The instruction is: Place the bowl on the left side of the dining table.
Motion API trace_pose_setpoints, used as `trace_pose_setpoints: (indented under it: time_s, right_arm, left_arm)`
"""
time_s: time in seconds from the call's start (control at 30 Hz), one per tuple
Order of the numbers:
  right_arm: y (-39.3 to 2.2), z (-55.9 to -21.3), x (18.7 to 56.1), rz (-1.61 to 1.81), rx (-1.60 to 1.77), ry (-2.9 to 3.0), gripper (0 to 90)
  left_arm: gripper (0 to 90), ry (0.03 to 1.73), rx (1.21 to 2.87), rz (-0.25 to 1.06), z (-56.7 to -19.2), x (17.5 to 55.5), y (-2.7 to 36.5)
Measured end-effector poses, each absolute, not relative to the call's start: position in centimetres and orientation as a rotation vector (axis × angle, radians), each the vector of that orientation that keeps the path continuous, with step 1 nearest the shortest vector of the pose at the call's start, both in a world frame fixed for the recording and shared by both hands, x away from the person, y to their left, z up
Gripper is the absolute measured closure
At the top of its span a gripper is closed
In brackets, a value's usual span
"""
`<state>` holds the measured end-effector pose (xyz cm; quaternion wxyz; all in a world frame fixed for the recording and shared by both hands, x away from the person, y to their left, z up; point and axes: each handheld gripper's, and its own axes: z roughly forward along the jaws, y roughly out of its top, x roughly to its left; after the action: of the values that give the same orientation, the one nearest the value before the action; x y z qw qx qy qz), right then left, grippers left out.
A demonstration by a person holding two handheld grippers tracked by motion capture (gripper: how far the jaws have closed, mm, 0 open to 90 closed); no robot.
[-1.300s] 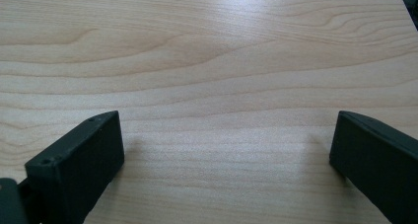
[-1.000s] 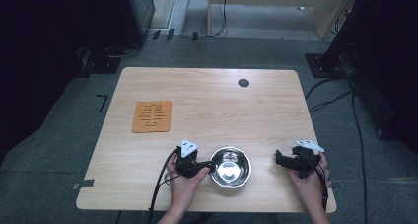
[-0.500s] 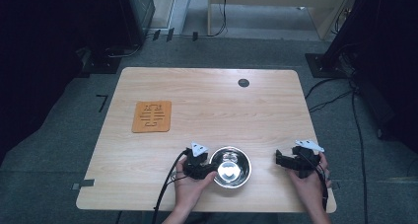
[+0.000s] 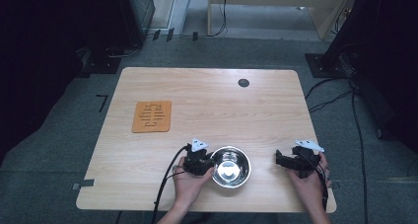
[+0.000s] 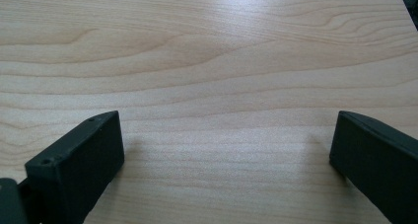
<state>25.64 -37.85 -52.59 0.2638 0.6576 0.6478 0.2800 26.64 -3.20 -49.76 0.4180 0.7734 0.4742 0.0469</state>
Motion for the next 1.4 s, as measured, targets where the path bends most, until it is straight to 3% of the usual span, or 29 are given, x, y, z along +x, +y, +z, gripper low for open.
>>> trace_pose_setpoints:
  time_s: [0.27,0.53,1.4]
  right_arm:
    - [-37.8,-52.6,25.6,0.756,1.779,1.751,0.0]
    - [-37.9,-52.6,25.6,0.755,1.778,1.752,0.0]
    - [-37.9,-52.6,25.6,0.756,1.777,1.752,0.0]
  left_arm:
    - [84.0,1.182,1.835,0.003,-49.0,27.2,-1.8]
    - [84.5,1.194,1.808,-0.022,-49.1,27.4,-1.0]
    - [84.6,1.267,1.685,0.031,-47.6,29.3,4.0]
